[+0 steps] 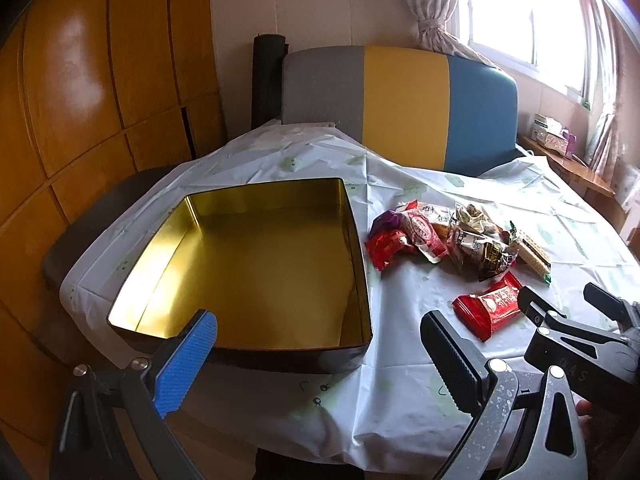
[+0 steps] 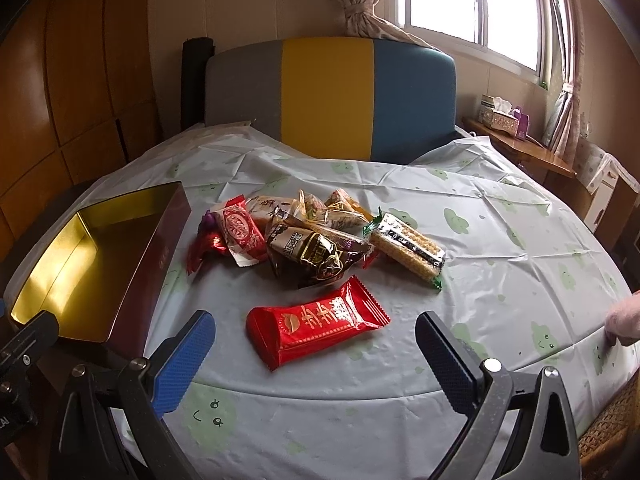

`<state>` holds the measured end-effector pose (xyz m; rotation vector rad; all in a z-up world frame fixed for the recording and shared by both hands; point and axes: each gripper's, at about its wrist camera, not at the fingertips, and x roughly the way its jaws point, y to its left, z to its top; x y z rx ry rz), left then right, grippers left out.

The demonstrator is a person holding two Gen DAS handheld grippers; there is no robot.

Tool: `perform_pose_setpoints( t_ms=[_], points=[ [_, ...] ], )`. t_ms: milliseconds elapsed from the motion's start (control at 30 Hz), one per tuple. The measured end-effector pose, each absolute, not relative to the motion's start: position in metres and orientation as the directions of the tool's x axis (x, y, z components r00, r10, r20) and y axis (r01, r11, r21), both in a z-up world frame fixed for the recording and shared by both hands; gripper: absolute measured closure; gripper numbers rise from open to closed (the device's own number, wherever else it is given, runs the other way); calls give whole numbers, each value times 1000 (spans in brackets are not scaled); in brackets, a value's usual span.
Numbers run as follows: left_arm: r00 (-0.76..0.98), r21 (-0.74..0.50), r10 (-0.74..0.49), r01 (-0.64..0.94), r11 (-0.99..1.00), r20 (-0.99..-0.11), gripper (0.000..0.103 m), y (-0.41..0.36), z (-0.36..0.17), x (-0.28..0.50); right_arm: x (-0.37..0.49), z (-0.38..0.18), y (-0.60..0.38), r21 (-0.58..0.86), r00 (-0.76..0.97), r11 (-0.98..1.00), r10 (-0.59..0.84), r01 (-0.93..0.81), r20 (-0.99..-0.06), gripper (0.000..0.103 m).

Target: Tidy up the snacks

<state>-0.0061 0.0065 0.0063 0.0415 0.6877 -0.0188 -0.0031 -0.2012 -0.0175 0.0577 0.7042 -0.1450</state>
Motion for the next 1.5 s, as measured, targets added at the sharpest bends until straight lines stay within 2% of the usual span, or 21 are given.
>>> perform_pose_setpoints(
  t_ms=[1500],
  points=[
    [759,37,-40,84,996,-650,1,-4,4,-10,-4,-19,-208,22,758,986,-113,166,-643,1]
  ],
)
